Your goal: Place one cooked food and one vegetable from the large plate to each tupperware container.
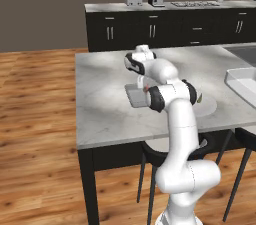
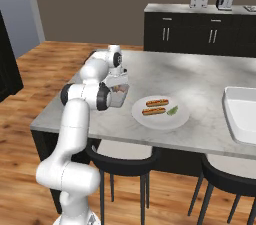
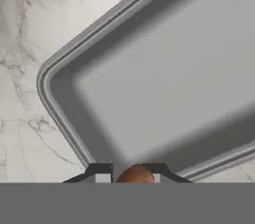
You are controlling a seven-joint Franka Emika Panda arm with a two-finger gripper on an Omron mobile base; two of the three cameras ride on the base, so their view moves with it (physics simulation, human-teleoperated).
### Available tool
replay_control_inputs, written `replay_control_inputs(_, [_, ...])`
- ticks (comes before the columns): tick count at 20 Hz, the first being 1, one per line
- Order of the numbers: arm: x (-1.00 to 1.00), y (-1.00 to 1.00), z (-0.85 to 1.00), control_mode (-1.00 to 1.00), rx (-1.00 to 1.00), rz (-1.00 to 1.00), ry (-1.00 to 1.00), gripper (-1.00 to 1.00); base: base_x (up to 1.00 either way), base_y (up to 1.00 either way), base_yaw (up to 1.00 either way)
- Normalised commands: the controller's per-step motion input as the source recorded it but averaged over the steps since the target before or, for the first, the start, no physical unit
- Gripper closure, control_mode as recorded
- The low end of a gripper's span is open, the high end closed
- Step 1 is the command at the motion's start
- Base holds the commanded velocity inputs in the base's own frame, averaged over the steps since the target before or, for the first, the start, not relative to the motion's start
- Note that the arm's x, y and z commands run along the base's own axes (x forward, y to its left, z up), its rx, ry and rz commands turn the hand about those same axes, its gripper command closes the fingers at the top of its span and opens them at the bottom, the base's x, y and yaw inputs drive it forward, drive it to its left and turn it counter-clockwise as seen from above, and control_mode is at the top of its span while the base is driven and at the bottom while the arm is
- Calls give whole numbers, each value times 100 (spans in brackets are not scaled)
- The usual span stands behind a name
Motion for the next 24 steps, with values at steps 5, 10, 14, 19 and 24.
replay_control_inputs(5, [-91,-5,-22,-100,10,41,-27,100,0,0,0])
replay_control_inputs(10, [-17,-11,-27,-100,6,30,-34,100,0,0,0])
replay_control_inputs(14, [65,0,-4,-100,0,28,-6,100,0,0,0])
replay_control_inputs(19, [57,3,0,-100,0,26,5,100,0,0,0])
replay_control_inputs(24, [36,-3,0,-100,3,7,13,100,0,0,0])
